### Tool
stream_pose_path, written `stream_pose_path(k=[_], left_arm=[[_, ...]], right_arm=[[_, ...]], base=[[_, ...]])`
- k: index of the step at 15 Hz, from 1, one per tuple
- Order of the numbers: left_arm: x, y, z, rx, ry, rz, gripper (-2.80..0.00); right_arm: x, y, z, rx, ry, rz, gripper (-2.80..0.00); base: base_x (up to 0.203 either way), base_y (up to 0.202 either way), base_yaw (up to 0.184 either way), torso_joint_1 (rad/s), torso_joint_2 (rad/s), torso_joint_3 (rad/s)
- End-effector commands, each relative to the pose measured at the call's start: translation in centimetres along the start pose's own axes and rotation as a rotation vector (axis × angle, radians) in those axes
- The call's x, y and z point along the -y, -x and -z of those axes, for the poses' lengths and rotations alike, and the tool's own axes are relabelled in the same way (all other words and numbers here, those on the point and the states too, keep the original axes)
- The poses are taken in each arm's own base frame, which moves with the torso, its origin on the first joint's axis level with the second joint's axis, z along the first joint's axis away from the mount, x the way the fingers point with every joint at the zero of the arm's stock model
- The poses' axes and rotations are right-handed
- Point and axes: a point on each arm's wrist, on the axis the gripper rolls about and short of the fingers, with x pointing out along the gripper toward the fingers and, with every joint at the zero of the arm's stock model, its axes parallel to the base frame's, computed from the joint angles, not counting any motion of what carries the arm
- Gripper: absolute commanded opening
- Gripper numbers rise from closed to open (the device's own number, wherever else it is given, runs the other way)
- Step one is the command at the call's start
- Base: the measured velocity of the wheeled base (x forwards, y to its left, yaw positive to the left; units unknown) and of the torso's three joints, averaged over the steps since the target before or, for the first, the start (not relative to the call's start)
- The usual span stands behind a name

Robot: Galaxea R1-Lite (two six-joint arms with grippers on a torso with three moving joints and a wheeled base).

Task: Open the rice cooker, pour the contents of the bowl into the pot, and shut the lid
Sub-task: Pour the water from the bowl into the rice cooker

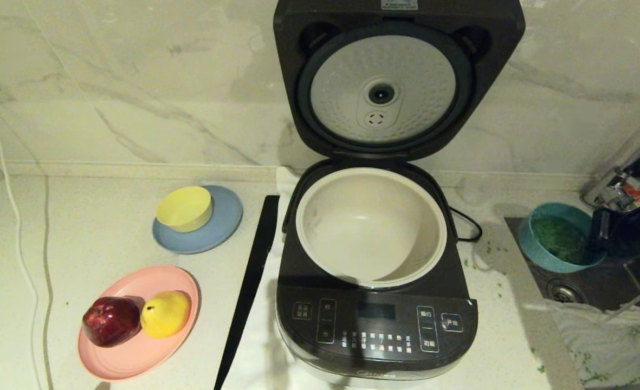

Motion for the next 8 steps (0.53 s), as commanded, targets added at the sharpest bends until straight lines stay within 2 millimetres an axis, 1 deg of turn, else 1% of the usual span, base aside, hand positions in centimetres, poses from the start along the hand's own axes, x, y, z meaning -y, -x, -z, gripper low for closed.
stream_pose_path(k=[1, 3, 5, 8], left_arm=[[0.0, -0.1, 0.2, -0.007, -0.001, 0.001, -2.8], [0.0, -0.1, 0.2, -0.007, -0.001, 0.001, -2.8], [0.0, -0.1, 0.2, -0.007, -0.001, 0.001, -2.8], [0.0, -0.1, 0.2, -0.007, -0.001, 0.001, -2.8]], right_arm=[[-4.1, 4.8, 0.6, 0.059, 0.102, -0.112, -2.8], [-6.2, 6.8, 0.8, 0.067, 0.149, -0.166, -2.8], [-7.7, 7.7, 1.2, 0.077, 0.182, -0.189, -2.8], [-9.9, 8.6, 1.7, 0.103, 0.238, -0.228, -2.8]], base=[[0.0, 0.0, 0.0, 0.0, 0.0, 0.0], [0.0, 0.0, 0.0, 0.0, 0.0, 0.0], [0.0, 0.0, 0.0, 0.0, 0.0, 0.0], [0.0, 0.0, 0.0, 0.0, 0.0, 0.0]])
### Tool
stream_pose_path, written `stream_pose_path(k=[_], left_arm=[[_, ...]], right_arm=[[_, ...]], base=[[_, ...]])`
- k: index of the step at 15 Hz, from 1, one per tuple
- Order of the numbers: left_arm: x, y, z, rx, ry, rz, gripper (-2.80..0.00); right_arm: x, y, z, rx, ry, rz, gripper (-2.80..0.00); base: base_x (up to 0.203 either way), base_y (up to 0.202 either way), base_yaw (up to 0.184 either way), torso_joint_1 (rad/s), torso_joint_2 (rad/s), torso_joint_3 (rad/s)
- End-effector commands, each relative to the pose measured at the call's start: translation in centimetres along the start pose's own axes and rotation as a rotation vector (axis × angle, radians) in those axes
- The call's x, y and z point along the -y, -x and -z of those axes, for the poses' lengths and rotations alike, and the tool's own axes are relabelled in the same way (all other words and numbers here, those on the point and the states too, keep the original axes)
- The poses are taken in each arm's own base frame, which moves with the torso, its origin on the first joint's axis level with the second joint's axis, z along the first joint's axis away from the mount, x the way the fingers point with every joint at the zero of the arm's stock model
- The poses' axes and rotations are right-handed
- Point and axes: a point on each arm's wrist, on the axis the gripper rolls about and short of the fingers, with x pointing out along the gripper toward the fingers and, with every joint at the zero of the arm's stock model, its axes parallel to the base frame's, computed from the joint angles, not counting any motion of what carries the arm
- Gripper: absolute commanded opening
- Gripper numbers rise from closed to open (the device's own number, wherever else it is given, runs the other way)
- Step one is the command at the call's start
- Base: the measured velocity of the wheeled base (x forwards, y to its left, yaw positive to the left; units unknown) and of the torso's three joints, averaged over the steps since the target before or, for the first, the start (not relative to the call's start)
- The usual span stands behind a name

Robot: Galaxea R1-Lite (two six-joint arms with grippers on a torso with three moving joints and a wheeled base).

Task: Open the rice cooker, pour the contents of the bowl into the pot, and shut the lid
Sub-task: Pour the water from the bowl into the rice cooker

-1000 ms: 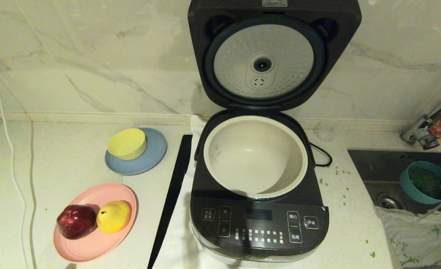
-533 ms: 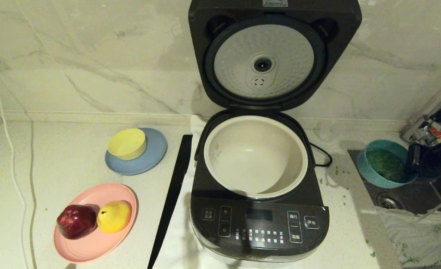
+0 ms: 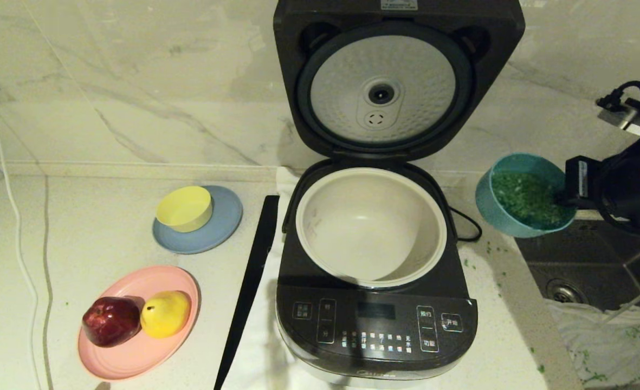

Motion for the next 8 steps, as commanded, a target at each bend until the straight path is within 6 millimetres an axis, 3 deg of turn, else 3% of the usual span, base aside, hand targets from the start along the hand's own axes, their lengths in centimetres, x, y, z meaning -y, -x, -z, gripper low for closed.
stream_pose_path(k=[1, 8], left_arm=[[0.0, 0.0, 0.2, -0.006, -0.001, 0.001, -2.8], [0.0, 0.0, 0.2, -0.006, 0.001, 0.001, -2.8]], right_arm=[[-2.1, 0.5, -0.2, 0.023, 0.043, -0.051, -2.8], [-7.6, -0.7, 0.0, 0.04, 0.143, -0.119, -2.8]], base=[[0.0, 0.0, 0.0, 0.0, 0.0, 0.0], [0.0, 0.0, 0.0, 0.0, 0.0, 0.0]])
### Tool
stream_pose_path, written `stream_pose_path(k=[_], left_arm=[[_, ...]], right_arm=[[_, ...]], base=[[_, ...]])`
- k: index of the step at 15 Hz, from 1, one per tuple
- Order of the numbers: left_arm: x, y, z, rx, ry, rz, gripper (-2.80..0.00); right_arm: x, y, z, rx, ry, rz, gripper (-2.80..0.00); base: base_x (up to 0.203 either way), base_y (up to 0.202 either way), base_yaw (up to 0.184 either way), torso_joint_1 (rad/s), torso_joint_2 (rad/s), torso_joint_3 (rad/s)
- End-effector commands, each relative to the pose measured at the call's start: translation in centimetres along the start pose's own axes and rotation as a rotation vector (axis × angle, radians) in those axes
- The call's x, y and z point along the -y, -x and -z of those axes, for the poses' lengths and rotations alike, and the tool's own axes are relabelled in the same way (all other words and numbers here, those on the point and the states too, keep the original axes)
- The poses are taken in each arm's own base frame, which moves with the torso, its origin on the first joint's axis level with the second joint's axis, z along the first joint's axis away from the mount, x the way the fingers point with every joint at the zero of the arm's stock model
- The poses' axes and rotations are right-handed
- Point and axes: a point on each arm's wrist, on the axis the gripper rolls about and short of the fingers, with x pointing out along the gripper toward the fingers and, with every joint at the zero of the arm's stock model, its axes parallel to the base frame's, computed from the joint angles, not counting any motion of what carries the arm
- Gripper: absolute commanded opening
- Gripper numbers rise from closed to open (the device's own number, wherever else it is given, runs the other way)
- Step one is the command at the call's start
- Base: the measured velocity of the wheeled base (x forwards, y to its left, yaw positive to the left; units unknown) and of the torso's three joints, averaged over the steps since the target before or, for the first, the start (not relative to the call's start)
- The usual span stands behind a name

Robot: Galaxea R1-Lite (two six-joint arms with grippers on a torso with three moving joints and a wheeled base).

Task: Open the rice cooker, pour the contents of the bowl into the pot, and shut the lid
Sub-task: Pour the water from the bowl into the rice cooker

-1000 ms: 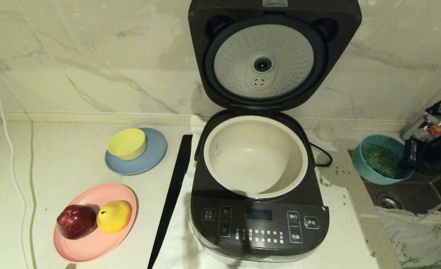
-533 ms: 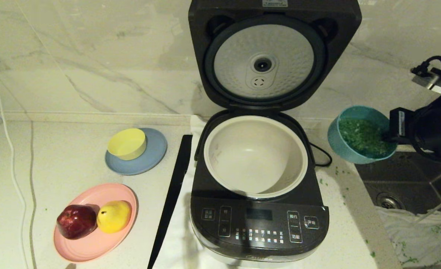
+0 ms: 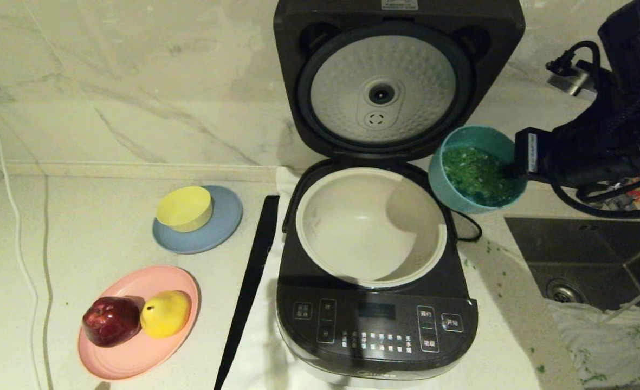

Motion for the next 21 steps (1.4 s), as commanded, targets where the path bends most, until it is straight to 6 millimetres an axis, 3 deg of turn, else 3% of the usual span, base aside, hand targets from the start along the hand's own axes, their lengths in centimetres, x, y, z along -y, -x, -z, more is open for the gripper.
stream_pose_path(k=[1, 10, 13, 21], left_arm=[[0.0, -0.1, 0.2, -0.006, -0.001, 0.001, -2.8], [0.0, -0.1, 0.2, -0.006, 0.001, 0.001, -2.8], [0.0, -0.1, 0.2, -0.006, 0.0, 0.001, -2.8], [0.0, -0.1, 0.2, -0.006, 0.001, 0.001, -2.8]], right_arm=[[-1.9, -1.6, 0.5, -0.028, 0.035, -0.017, -2.8], [-6.5, -5.3, -0.1, 0.004, 0.078, -0.034, -2.8], [-8.3, -6.3, 0.7, 0.002, 0.071, -0.027, -2.8], [-10.2, -8.0, 1.7, 0.131, 0.059, 0.065, -2.8]], base=[[0.0, 0.0, 0.0, 0.0, 0.0, 0.0], [0.0, 0.0, 0.0, 0.0, 0.0, 0.0], [0.0, 0.0, 0.0, 0.0, 0.0, 0.0], [0.0, 0.0, 0.0, 0.0, 0.0, 0.0]])
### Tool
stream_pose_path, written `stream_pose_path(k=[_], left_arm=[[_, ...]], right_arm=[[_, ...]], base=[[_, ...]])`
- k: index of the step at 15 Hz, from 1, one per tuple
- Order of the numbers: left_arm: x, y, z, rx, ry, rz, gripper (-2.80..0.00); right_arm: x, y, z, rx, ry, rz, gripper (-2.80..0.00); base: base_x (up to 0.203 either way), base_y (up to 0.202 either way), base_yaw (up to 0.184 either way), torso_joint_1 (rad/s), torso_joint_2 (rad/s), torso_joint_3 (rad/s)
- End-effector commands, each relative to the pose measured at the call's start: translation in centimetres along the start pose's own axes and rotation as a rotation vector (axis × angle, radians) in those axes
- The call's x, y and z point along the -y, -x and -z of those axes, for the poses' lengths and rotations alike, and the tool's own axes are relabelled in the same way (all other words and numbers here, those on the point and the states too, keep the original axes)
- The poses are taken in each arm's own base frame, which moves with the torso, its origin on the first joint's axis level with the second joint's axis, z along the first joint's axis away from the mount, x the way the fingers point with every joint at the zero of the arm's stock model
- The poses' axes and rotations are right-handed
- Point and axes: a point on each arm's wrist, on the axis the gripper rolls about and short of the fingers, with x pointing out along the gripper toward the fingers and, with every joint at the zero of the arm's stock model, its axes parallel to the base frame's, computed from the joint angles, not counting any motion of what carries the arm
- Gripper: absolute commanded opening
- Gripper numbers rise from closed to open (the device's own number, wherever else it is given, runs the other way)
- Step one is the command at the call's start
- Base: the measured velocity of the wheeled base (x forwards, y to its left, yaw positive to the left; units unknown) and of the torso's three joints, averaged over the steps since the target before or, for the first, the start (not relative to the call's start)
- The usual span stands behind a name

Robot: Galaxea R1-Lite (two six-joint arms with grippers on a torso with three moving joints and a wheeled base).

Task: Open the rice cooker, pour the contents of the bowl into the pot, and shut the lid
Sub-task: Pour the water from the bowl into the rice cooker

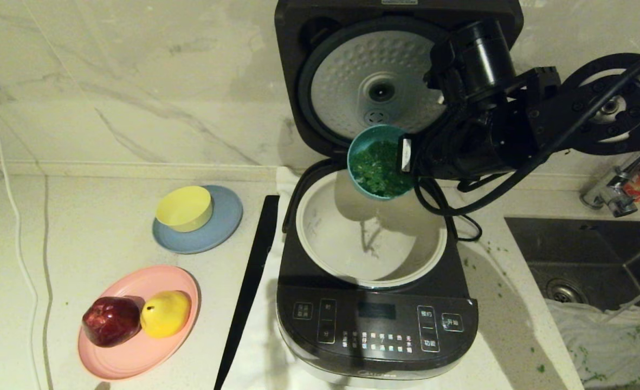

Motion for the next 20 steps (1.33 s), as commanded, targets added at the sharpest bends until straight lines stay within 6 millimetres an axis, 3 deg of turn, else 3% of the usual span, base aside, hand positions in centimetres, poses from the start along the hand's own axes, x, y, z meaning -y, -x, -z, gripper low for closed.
stream_pose_path(k=[1, 6, 10, 16, 20], left_arm=[[0.0, -0.1, 0.2, -0.007, -0.001, 0.001, -2.8], [0.0, 0.0, 0.2, -0.006, -0.001, 0.001, -2.8], [0.0, 0.0, 0.2, -0.006, 0.0, 0.001, -2.8], [0.0, 0.0, 0.2, -0.006, -0.001, 0.001, -2.8], [0.0, 0.0, 0.2, -0.006, 0.0, 0.001, -2.8]], right_arm=[[-0.6, -0.7, 1.2, 0.0, 0.011, 0.014, -2.8], [-1.8, -1.4, 4.0, 0.135, 0.008, 0.025, -2.8], [-1.6, -1.7, 5.6, 0.314, 0.029, 0.023, -2.8], [-0.9, -1.4, 6.5, 0.684, 0.117, 0.053, -2.8], [-0.3, -1.3, 7.3, 0.728, 0.144, 0.063, -2.8]], base=[[0.0, 0.0, 0.0, 0.0, 0.0, 0.0], [0.0, 0.0, 0.0, 0.0, 0.0, 0.0], [0.0, 0.0, 0.0, 0.0, 0.0, 0.0], [0.0, 0.0, 0.0, 0.0, 0.0, 0.0], [0.0, 0.0, 0.0, 0.0, 0.0, 0.0]])
